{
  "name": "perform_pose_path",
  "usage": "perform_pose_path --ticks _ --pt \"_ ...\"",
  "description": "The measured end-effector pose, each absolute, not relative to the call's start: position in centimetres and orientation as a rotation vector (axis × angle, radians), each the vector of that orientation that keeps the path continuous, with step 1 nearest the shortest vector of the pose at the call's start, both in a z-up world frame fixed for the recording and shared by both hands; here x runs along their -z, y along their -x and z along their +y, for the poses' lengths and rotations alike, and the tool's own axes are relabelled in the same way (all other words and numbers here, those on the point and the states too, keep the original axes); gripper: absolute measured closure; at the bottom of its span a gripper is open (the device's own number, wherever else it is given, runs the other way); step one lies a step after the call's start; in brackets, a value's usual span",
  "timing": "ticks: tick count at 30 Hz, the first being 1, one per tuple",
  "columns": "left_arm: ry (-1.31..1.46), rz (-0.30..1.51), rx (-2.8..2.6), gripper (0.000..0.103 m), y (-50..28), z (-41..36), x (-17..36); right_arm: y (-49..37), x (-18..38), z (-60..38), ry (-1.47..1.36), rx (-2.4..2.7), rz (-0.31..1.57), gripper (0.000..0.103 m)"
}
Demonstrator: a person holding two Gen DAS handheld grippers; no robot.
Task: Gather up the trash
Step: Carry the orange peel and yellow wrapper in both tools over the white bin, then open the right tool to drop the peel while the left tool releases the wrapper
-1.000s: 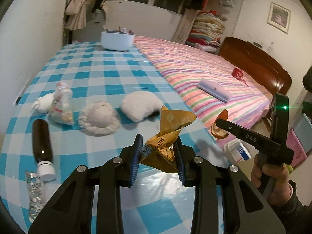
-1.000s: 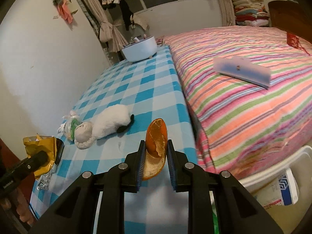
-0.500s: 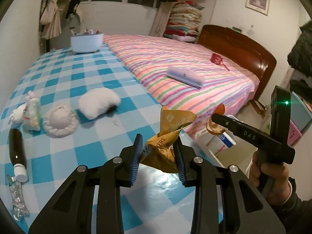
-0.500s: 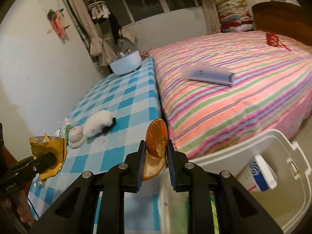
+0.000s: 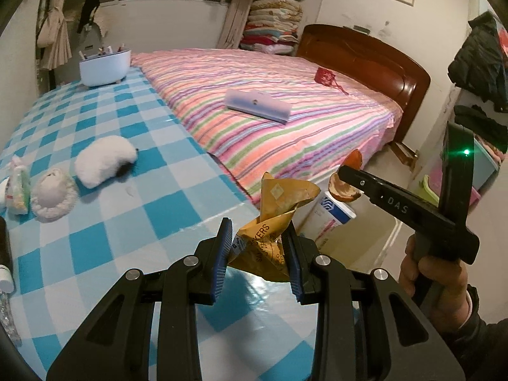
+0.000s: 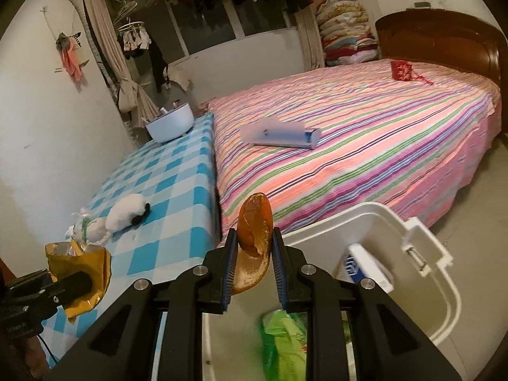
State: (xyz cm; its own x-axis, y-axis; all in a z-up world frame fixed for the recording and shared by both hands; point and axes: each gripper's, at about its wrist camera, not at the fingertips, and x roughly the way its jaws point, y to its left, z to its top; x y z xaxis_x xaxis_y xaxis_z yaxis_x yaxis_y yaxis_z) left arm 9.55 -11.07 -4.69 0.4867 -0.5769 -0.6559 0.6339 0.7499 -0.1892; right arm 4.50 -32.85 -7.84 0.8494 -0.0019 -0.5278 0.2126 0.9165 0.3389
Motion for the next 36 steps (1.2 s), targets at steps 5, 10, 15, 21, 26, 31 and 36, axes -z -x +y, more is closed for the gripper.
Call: perform_pose_path --ticks 5,10,15,21,26,31,36 --pt "-0.092 0.762 0.765 0.072 -8.8 -12.8 4.5 -3.3 7.9 -33.7 -0.391 0.162 0.542 0.082" --pt "-0.109 0.762 0.787 0.072 -8.1 -14.6 4.3 -2.1 8.0 -34.9 -0.4 0.199 0.53 0.08" --pt "-0.132 0.764 0.795 0.072 -7.8 -16.0 4.2 -1.2 8.2 -35.9 -0.428 0.195 0.516 0.079" --pt "-0.151 0.773 0.795 0.071 -7.8 -17.0 4.6 -0.2 7.8 -36.8 -0.467 0.202 0.466 0.047" --pt "-0.162 0.791 0.798 0.071 -8.0 -17.9 5.1 0.1 7.8 -36.8 -0.476 0.197 0.453 0.04" --pt "-0.172 0.805 0.809 0.071 -8.2 -18.8 5.6 0.5 7.4 -37.1 -0.49 0.199 0.427 0.04" --pt "-0.176 0.825 0.819 0.071 -8.7 -19.8 6.1 0.6 7.1 -37.4 -0.511 0.208 0.394 0.04"
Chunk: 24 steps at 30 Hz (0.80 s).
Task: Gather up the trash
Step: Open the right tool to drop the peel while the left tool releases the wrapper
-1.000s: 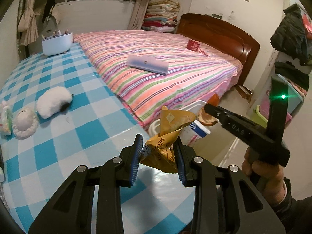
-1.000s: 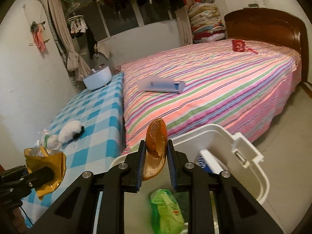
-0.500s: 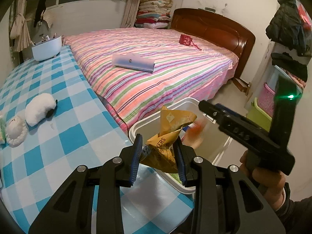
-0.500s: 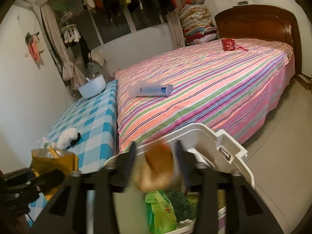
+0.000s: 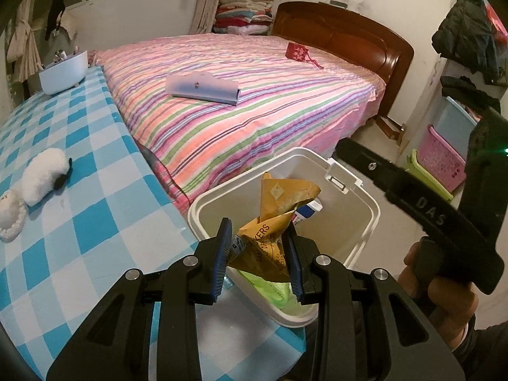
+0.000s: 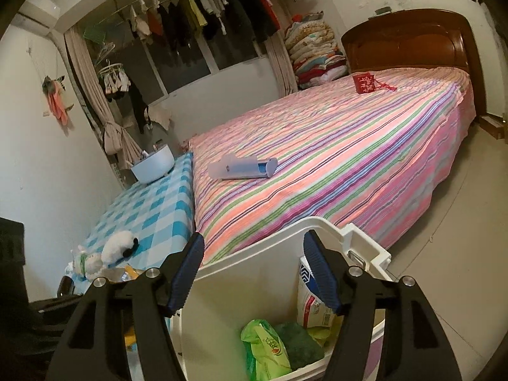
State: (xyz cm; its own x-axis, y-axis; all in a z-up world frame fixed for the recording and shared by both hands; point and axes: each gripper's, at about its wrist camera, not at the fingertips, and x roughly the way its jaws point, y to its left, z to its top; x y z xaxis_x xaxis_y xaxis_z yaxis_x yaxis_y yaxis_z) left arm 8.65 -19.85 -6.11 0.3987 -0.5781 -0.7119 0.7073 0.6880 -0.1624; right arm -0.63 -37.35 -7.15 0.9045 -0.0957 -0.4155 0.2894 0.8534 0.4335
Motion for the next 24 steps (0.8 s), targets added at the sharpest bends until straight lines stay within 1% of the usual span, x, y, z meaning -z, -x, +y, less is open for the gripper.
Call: perform_pose_path --ticks 10,17,18,19,21,24 --pt "-0.199 0.843 0.839 0.07 -9.2 -22.2 6.7 1.2 7.1 -38.7 -0.583 0.238 0.354 0.039" --pt "-0.204 0.842 0.847 0.066 -9.2 -23.5 6.9 2.0 7.1 -39.3 -0.606 0.249 0.325 0.037" --pt "-0.205 0.842 0.847 0.063 -9.2 -23.6 6.9 2.0 7.2 -39.4 -0.608 0.253 0.318 0.037" --pt "-0.204 0.841 0.846 0.058 -9.2 -23.7 6.9 2.1 7.2 -39.4 -0.609 0.253 0.316 0.037" --pt "-0.198 0.823 0.828 0.023 -9.1 -23.5 6.7 2.1 7.3 -39.5 -0.615 0.256 0.311 0.036" --pt "-0.184 0.784 0.793 0.014 -9.0 -22.8 6.4 2.1 7.4 -39.7 -0.623 0.261 0.307 0.035"
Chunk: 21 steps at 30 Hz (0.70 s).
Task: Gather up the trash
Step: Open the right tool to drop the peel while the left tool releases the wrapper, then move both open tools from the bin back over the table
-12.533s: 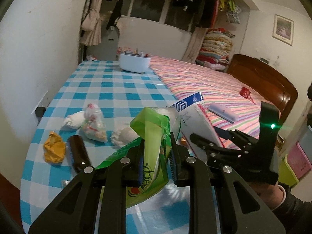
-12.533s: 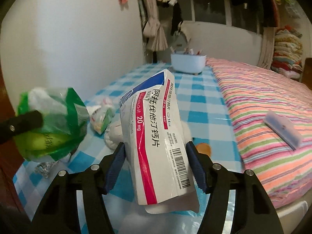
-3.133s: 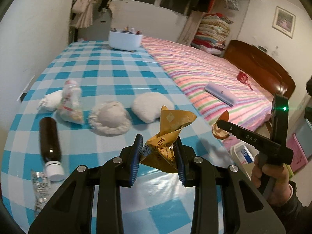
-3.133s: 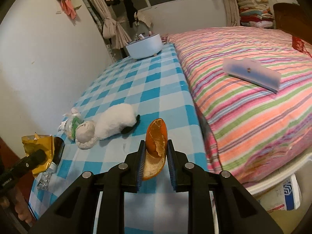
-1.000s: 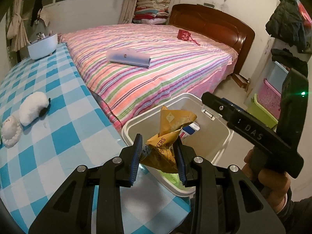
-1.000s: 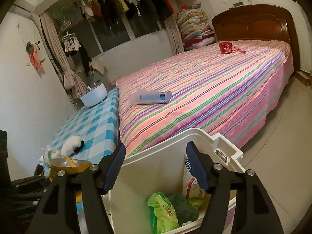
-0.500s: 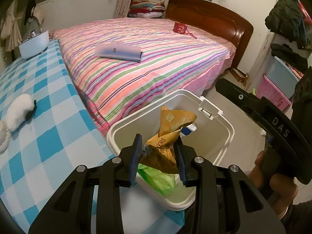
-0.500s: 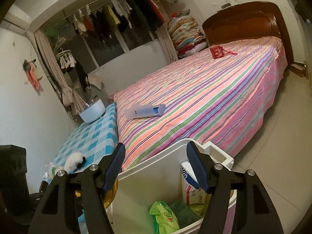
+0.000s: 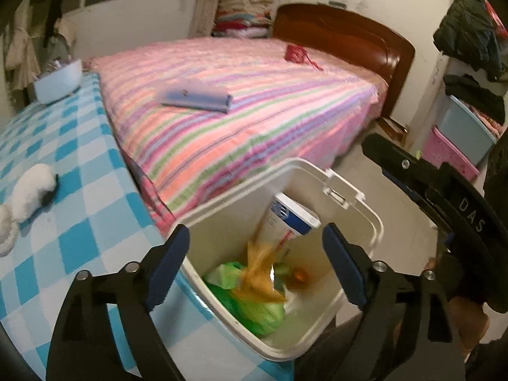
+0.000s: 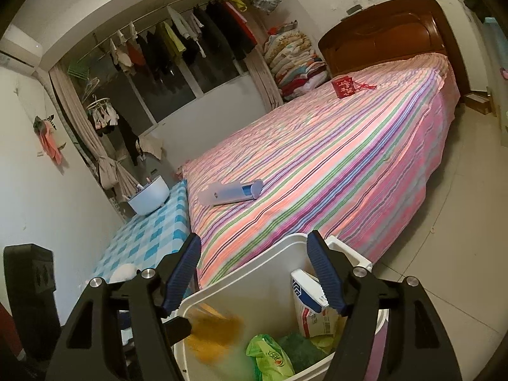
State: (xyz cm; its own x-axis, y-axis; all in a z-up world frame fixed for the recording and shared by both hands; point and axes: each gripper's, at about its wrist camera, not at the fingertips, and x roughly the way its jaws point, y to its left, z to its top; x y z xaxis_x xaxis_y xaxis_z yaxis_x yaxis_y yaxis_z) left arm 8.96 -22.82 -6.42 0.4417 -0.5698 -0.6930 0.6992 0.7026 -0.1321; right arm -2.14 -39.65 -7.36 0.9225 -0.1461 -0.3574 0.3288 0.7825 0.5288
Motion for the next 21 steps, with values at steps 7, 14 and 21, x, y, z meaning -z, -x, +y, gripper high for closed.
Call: perform_pose_path --ticks 7,14,21 --pt "-0.153 0.782 0.725 0.013 -9.7 -19.2 5.8 2.1 7.2 -39.7 -0.623 0.253 0.315 0.035" --pt "-0.157 0.691 0.557 0.012 -9.9 -13.0 4.9 1.4 7.1 -39.0 -0.599 0.229 0.343 0.035" --pt "-0.08 0.698 0.45 0.011 -11.3 -7.1 5.5 0.1 6.8 -36.8 -0.544 0.203 0.388 0.035"
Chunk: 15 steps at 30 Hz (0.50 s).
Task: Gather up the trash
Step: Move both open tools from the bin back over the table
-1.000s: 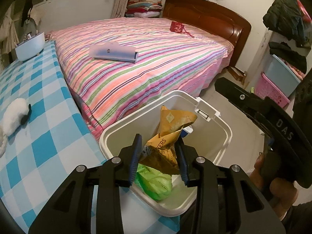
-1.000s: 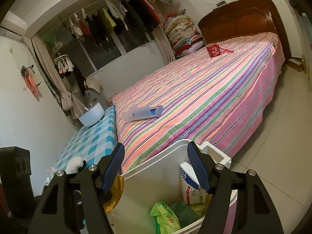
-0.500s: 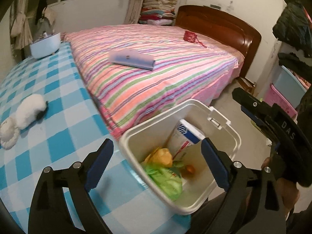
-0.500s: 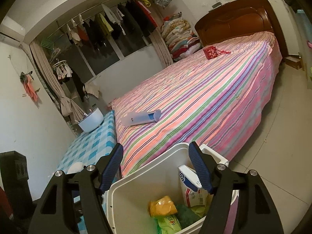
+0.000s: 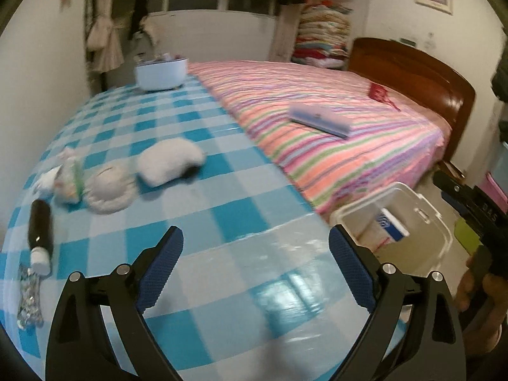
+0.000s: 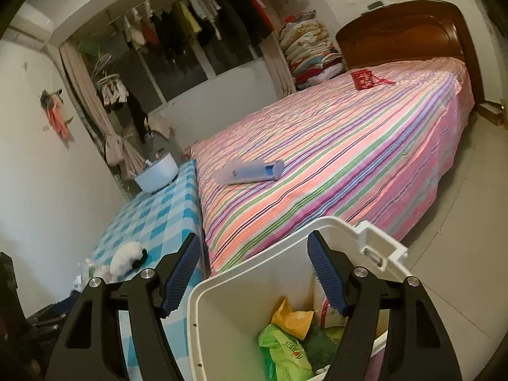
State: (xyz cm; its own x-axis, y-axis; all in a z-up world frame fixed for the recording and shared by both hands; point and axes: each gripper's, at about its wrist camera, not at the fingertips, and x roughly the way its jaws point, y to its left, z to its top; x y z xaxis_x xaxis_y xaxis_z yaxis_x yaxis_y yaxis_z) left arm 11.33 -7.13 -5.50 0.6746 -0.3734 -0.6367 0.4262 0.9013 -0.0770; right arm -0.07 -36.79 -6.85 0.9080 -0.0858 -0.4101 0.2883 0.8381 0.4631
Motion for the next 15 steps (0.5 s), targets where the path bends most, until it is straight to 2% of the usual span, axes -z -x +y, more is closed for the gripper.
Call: perform_pose_path --ticks 15 --pt "-0.11 0.663 0.173 0.011 -11.5 2.1 5.0 -3.0 7.2 -31.0 -0.471 0.098 0.476 0.035"
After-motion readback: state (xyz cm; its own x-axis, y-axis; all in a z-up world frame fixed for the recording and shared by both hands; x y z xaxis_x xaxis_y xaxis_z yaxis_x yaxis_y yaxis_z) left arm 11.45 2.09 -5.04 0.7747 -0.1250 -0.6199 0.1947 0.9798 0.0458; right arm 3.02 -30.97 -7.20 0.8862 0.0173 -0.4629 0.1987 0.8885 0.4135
